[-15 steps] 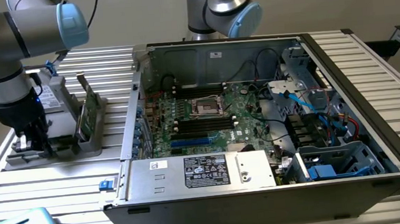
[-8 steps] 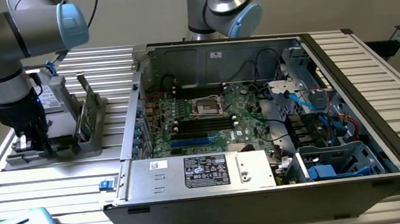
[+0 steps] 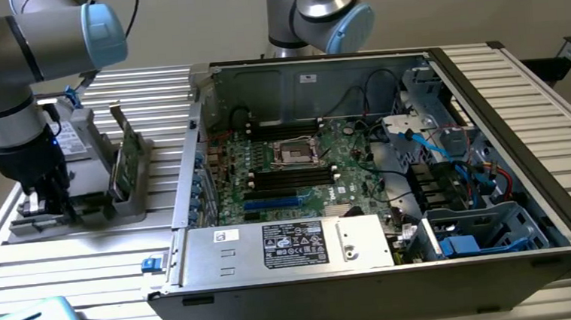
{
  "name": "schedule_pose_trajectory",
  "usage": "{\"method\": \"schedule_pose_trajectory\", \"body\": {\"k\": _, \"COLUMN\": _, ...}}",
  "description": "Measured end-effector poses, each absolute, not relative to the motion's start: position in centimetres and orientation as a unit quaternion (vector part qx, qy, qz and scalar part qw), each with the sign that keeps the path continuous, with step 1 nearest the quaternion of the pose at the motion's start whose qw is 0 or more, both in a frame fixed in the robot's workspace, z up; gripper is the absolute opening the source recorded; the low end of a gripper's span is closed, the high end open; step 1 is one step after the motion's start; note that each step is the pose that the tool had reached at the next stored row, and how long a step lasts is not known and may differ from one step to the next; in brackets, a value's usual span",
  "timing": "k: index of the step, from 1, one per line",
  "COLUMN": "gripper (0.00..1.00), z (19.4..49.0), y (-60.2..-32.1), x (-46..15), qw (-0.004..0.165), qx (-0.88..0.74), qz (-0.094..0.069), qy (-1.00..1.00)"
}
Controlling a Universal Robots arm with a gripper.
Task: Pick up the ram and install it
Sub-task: 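Pick up the ram and move it above insertion slot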
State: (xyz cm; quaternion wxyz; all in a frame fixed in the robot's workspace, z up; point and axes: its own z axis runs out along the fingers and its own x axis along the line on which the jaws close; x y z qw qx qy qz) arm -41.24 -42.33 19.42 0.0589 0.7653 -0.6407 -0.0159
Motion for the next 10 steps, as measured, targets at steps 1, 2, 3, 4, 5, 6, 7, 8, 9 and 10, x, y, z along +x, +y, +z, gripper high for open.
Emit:
{"method": "schedule_pose_trajectory", "body": {"k": 1, "gripper": 0.14, "z": 19.48, "y": -42.33, "x": -41.21, "qw": 0.058, "qx": 0.765, "qz": -0.016, "qy": -0.641}}
{"method": "schedule_pose_trajectory", "body": {"k": 2, "gripper": 0.14, "z": 19.57, "y": -42.33, "x": -41.19, "qw": 0.058, "qx": 0.765, "qz": -0.017, "qy": -0.641}}
{"method": "schedule_pose_trajectory", "body": {"k": 3, "gripper": 0.14, "z": 19.63, "y": -42.33, "x": -41.17, "qw": 0.057, "qx": 0.765, "qz": -0.017, "qy": -0.642}}
{"method": "schedule_pose_trajectory", "body": {"k": 4, "gripper": 0.14, "z": 19.67, "y": -42.32, "x": -41.16, "qw": 0.057, "qx": 0.764, "qz": -0.018, "qy": -0.642}}
{"method": "schedule_pose_trajectory", "body": {"k": 5, "gripper": 0.14, "z": 19.70, "y": -42.32, "x": -41.14, "qw": 0.056, "qx": 0.764, "qz": -0.018, "qy": -0.642}}
{"method": "schedule_pose_trajectory", "body": {"k": 6, "gripper": 0.14, "z": 19.73, "y": -42.32, "x": -41.12, "qw": 0.056, "qx": 0.764, "qz": -0.018, "qy": -0.643}}
{"method": "schedule_pose_trajectory", "body": {"k": 7, "gripper": 0.14, "z": 19.75, "y": -42.33, "x": -41.10, "qw": 0.056, "qx": 0.764, "qz": -0.018, "qy": -0.643}}
{"method": "schedule_pose_trajectory", "body": {"k": 8, "gripper": 0.14, "z": 19.77, "y": -42.33, "x": -41.09, "qw": 0.056, "qx": 0.763, "qz": -0.019, "qy": -0.643}}
{"method": "schedule_pose_trajectory", "body": {"k": 9, "gripper": 0.14, "z": 19.79, "y": -42.33, "x": -41.07, "qw": 0.055, "qx": 0.763, "qz": -0.019, "qy": -0.644}}
{"method": "schedule_pose_trajectory", "body": {"k": 10, "gripper": 0.14, "z": 19.83, "y": -42.33, "x": -41.06, "qw": 0.055, "qx": 0.763, "qz": -0.019, "qy": -0.644}}
